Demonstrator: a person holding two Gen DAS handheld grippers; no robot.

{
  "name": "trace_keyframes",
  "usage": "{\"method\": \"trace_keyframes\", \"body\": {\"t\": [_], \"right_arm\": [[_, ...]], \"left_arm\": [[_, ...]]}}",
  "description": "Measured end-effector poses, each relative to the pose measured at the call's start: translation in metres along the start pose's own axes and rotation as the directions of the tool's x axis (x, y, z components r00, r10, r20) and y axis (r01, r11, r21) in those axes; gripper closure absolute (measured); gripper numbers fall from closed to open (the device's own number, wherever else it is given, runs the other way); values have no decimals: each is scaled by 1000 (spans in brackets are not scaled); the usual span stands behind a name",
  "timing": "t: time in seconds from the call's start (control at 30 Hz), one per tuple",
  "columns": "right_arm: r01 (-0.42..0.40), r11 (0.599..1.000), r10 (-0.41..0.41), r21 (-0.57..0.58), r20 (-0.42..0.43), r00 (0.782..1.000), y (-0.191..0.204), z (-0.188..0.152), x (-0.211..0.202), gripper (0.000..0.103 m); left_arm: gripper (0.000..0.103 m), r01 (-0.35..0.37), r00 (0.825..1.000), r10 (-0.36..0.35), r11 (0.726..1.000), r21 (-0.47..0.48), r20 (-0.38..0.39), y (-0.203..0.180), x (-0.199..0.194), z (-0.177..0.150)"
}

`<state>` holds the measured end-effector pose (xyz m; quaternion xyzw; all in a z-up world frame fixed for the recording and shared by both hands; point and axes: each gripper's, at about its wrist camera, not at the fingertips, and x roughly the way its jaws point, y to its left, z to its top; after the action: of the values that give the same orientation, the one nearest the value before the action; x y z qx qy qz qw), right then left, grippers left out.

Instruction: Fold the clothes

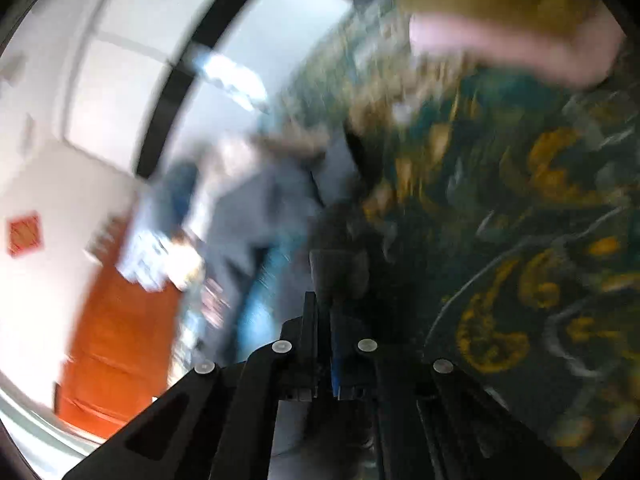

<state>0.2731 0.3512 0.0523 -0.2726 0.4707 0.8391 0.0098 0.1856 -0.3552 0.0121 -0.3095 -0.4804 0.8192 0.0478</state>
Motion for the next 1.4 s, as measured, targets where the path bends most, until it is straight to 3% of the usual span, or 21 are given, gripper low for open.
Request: {"method": "trace_keyframes", "body": {"t": [0.13,0.23,0.3,0.4,0.5,0.57,0.63,0.7,0.8,0.87,1.1,1.13,1.2,1.4], "right_arm": [[54,995,-36,-89,192,981,43,8,-100,99],[115,979,-78,-168,215,973,70,11,-108,99],[193,960,-156,-202,184,970,70,12,-80,99],[226,958,-219,-177,62,974,45,20,-19,99],[271,946,-279,-176,-22,960,19,25,33,96],[231,957,-241,-173,-37,970,12,27,35,95],[178,963,-186,-200,-18,982,16,28,22,85],[179,953,-175,-243,36,984,19,27,-6,52],[230,948,-219,-220,74,973,-1,22,-42,50],[263,956,-259,-133,47,965,-27,20,-52,50],[138,989,-132,50,-99,986,-62,12,-8,48],[143,988,-136,54,-104,985,-59,12,0,51],[144,988,-138,58,-91,986,-51,17,4,92],[127,992,-126,7,-35,991,-54,4,-24,95]], "left_arm": [[82,103,995,-103,995,-9,-10,-3,-9,2],[82,100,995,-100,995,-10,11,-4,-10,7],[82,88,996,-88,996,-19,2,0,-7,7],[82,59,998,-59,998,-35,-15,11,-3,4],[82,49,998,-50,997,-52,-23,17,-3,3],[82,41,999,-42,998,-53,-27,19,-3,2],[82,33,999,-34,998,-47,-24,18,-2,1],[82,26,999,-27,998,-53,-20,17,2,0],[82,19,1000,-20,998,-62,-12,15,6,-1],[82,15,1000,-16,997,-73,-10,15,7,-1],[82,2,1000,-4,995,-103,-24,9,11,6],[82,-5,1000,2,995,-102,-27,6,13,9],[82,-12,999,10,996,-85,-30,-5,14,16],[83,116,992,-123,984,132,42,-65,-21,23]]}}
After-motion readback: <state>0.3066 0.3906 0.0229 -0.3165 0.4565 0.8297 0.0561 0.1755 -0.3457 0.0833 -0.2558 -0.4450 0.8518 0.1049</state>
